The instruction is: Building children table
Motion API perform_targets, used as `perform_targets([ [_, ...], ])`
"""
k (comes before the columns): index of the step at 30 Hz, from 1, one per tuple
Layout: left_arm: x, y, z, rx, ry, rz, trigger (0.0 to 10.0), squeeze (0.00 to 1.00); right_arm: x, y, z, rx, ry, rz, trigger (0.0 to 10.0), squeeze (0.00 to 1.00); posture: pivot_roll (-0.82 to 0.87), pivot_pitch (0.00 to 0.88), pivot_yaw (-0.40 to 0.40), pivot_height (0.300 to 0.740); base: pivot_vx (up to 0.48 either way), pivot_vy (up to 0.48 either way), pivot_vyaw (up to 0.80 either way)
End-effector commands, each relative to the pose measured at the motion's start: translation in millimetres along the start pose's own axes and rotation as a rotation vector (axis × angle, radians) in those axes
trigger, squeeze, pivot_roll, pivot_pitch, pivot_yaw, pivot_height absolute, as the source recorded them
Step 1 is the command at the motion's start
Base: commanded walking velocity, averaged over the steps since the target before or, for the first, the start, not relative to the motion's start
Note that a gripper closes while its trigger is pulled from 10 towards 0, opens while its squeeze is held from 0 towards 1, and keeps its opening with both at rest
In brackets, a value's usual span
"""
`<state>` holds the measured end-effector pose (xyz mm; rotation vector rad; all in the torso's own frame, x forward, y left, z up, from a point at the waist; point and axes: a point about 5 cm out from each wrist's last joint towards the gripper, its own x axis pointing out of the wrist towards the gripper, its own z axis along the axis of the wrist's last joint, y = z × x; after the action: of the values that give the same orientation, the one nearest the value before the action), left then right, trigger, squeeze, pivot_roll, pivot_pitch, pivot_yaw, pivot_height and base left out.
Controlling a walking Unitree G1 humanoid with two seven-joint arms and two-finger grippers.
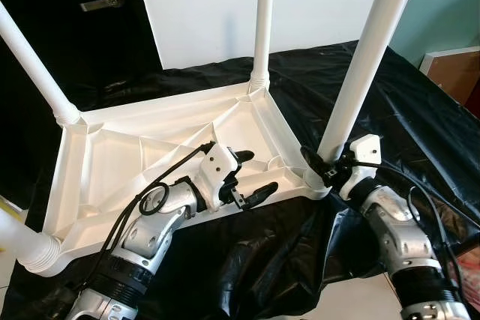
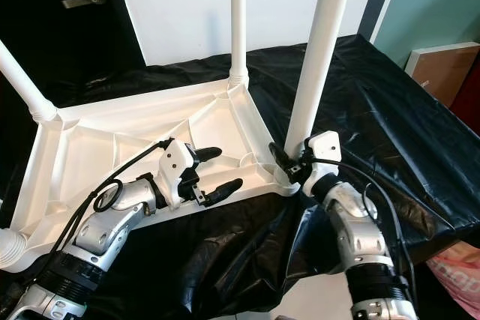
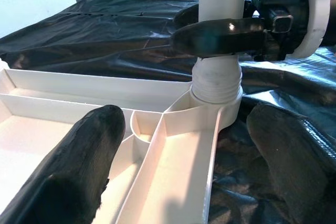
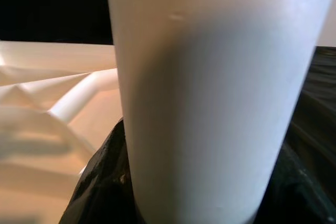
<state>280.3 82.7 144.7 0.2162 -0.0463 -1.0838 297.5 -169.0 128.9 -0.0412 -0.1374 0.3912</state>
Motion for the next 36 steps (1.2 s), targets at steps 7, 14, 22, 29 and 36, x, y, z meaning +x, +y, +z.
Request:
perform_targets([
  [7, 1.4, -5.1, -2, -0.017, 0.002, -0.049, 10.0, 0.00, -10.4, 5.6, -14, 0.035, 0.072, -0.248, 10.0, 0.00, -0.03, 0.000, 0.006, 0.740, 0.000, 0.000, 0.00],
  [14, 5.8, -7.9, -5, -0.031, -0.007, -0.040, 10.0, 0.00, -11.1, 17.9, -19, 0.063, 0.092, -0.426, 10.0, 0.00, -0.03, 0.000, -0.004, 0.740, 0.000, 0.000, 0.00],
  [22, 9.9, -10.5, -10, -0.053, -0.019, -0.002, 10.0, 0.00, -10.0, 25.2, -18, 0.082, 0.100, -0.484, 10.0, 0.00, -0.03, 0.000, -0.020, 0.740, 0.000, 0.000, 0.00],
  [29, 13.3, -10.4, -13, -0.061, -0.030, 0.032, 10.0, 0.00, -8.6, 21.6, -15, 0.061, 0.085, -0.485, 10.0, 1.00, -0.02, 0.000, -0.027, 0.740, 0.000, 0.000, 0.00],
  [36, 14.7, -13.6, -17, -0.061, -0.026, 0.029, 10.0, 0.00, -9.1, 20.3, -10, 0.068, 0.041, -0.399, 10.0, 1.00, -0.03, 0.000, -0.030, 0.740, 0.000, 0.000, 0.00],
])
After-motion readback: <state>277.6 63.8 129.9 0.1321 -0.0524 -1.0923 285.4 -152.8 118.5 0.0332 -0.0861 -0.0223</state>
